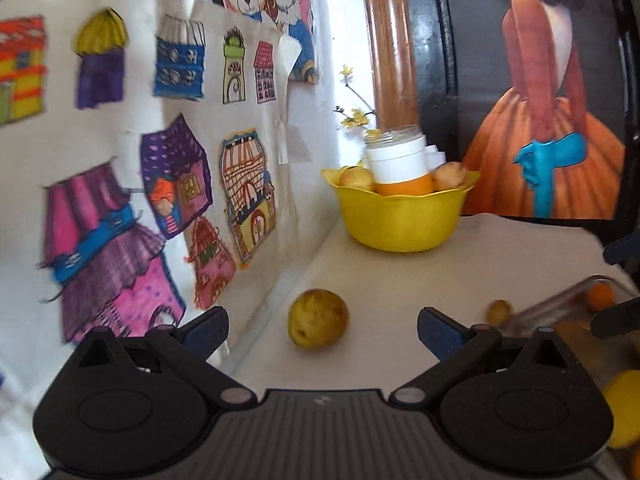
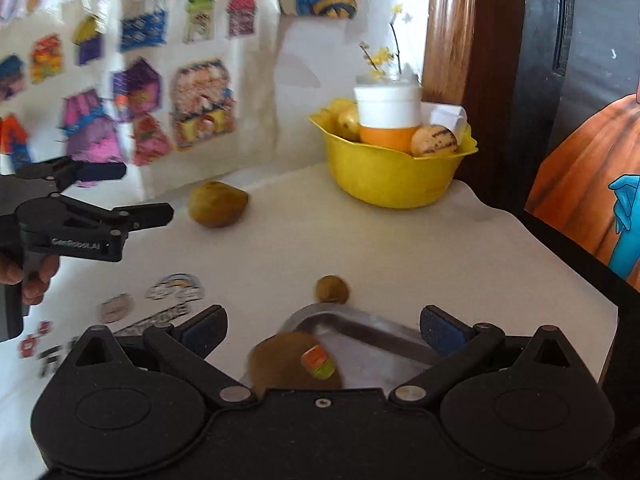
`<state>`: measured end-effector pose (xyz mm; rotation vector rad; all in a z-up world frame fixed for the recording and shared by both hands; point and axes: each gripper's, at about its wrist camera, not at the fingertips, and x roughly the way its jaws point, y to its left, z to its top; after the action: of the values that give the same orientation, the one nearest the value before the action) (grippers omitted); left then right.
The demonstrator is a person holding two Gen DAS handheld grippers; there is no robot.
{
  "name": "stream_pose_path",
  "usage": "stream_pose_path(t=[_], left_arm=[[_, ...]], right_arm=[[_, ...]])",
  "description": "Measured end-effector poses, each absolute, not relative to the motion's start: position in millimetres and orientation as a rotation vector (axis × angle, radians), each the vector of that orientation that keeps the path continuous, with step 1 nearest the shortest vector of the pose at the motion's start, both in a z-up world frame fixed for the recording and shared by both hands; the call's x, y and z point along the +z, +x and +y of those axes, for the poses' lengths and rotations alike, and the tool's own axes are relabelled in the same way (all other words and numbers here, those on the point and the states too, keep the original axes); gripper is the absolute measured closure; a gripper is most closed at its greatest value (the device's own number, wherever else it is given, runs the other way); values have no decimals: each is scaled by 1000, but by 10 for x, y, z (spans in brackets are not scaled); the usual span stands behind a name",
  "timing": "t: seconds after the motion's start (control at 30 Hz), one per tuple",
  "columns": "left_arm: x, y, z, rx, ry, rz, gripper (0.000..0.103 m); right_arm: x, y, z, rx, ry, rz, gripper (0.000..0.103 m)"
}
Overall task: Organize fruits
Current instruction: 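Withdraw both open tools from the tray toward the remaining fruits, then grasp a small brown fruit with the right tool while the left tool grasps a yellow pear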
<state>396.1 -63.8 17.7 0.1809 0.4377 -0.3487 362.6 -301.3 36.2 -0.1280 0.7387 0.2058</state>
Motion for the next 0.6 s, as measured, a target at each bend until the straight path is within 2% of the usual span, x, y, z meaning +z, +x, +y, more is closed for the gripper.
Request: stream_pose_path(t=[0.4, 0.6], left_arm=[[-160, 4448, -732, -367, 165, 501, 0], [-220, 4642, -753, -374, 147, 538, 0]], right_arm=[[59, 4165, -2988, 197, -126, 821, 3], [-88, 4334, -2969, 208, -97, 877, 16]])
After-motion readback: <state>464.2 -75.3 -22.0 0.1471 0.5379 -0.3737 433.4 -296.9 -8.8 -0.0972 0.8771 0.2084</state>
